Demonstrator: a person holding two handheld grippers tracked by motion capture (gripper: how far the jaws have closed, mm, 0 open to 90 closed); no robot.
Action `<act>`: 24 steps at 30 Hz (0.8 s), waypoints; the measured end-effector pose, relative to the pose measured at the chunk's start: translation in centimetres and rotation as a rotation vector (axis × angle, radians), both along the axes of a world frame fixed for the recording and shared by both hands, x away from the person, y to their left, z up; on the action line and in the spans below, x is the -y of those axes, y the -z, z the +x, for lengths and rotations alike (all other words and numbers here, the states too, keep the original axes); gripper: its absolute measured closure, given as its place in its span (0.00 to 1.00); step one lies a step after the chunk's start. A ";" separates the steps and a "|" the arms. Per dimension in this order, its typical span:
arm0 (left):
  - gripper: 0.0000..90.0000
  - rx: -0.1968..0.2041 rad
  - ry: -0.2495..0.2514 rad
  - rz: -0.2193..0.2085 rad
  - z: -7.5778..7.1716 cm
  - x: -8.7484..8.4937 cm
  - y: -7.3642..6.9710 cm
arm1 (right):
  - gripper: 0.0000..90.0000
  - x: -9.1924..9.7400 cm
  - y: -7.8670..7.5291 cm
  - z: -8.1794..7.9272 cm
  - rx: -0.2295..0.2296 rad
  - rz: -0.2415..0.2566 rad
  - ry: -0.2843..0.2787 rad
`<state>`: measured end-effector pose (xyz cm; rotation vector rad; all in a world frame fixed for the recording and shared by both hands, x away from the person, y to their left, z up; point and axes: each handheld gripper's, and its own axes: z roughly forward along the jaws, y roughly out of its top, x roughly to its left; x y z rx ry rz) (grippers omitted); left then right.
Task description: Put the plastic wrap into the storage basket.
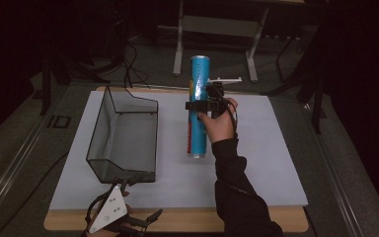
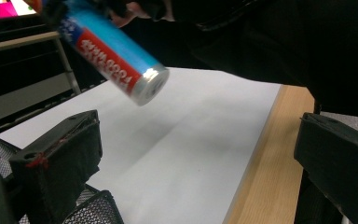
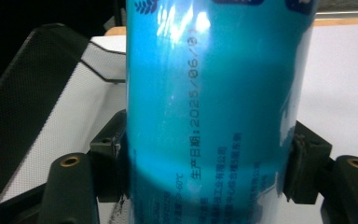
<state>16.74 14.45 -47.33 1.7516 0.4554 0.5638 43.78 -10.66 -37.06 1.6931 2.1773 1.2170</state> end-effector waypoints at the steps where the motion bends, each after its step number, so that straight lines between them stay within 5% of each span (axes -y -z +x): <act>1: 0.02 0.001 -0.001 0.000 0.0 0.0 0.0 | 0.35 -0.5 0.0 0.0 -0.001 0.002 -0.003; 24: 0.02 0.013 -0.011 -0.007 -0.5 -0.4 -0.2 | 0.35 -11.6 0.2 -1.0 0.101 0.103 -0.158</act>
